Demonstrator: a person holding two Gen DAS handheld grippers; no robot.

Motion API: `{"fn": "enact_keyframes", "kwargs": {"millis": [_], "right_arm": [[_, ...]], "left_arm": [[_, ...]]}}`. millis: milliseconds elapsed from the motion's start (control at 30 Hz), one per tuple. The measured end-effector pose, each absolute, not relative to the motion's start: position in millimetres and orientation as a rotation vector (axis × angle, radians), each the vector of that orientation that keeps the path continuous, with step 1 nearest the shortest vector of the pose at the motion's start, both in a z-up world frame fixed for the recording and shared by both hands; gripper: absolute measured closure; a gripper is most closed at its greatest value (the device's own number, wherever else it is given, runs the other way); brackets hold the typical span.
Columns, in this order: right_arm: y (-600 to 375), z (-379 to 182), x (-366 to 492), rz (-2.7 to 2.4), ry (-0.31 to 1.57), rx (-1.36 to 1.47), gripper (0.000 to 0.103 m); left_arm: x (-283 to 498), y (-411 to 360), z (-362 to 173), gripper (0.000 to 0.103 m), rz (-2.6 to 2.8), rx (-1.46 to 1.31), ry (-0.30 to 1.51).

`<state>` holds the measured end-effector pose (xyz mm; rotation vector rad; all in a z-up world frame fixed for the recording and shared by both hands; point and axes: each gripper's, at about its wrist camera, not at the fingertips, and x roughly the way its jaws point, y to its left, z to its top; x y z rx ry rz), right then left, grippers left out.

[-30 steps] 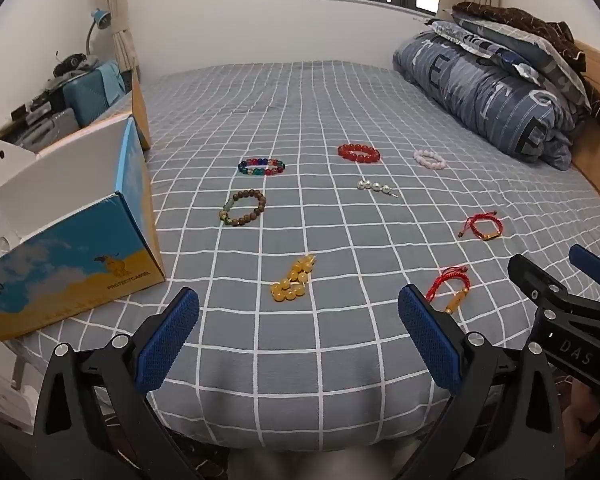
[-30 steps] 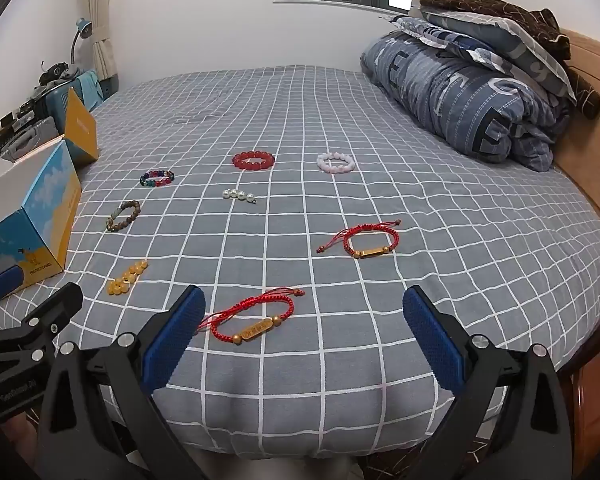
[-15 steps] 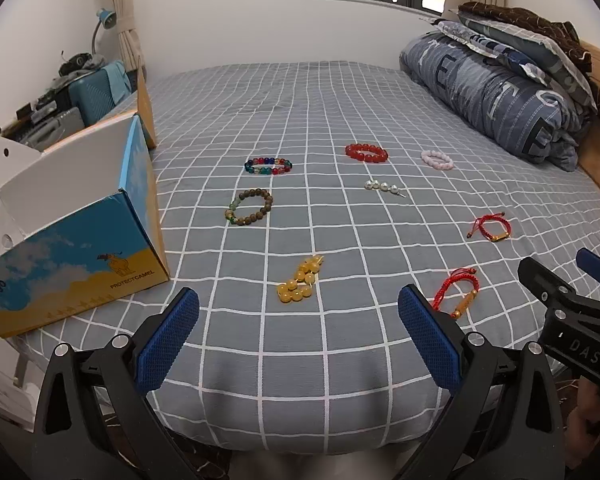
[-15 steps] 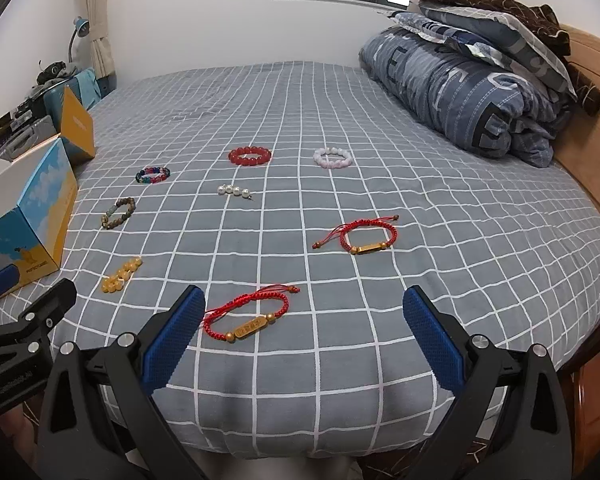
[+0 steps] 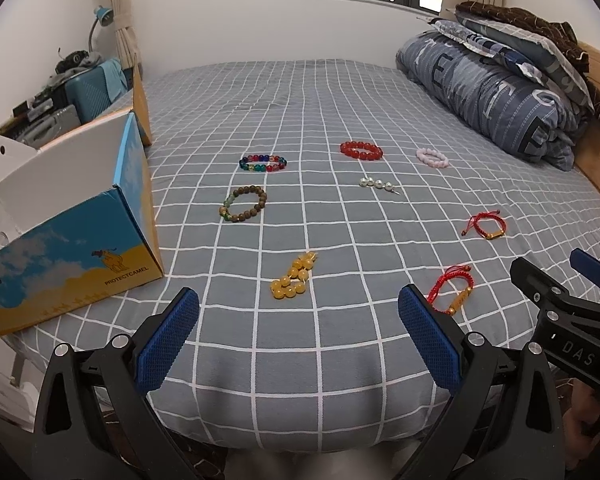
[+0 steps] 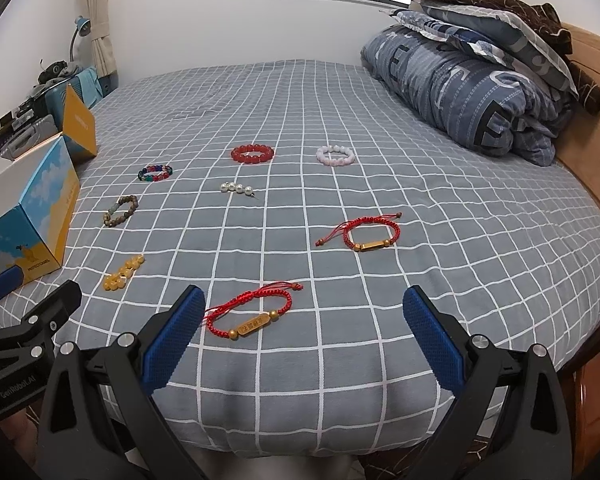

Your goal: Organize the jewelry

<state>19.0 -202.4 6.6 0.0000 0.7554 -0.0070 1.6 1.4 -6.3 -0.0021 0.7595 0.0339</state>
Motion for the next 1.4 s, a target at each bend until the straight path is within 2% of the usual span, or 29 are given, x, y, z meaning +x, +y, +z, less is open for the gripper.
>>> {"fn": "enact_keyframes", "kwargs": {"millis": [1400], "right_arm": [[-201.3,4.9,19.3,-0.008,0.757,0.001,0.008]], "left_arm": [[0.8,-1.4,-7.3,0.006,0.024,-0.003,0.766]]}}
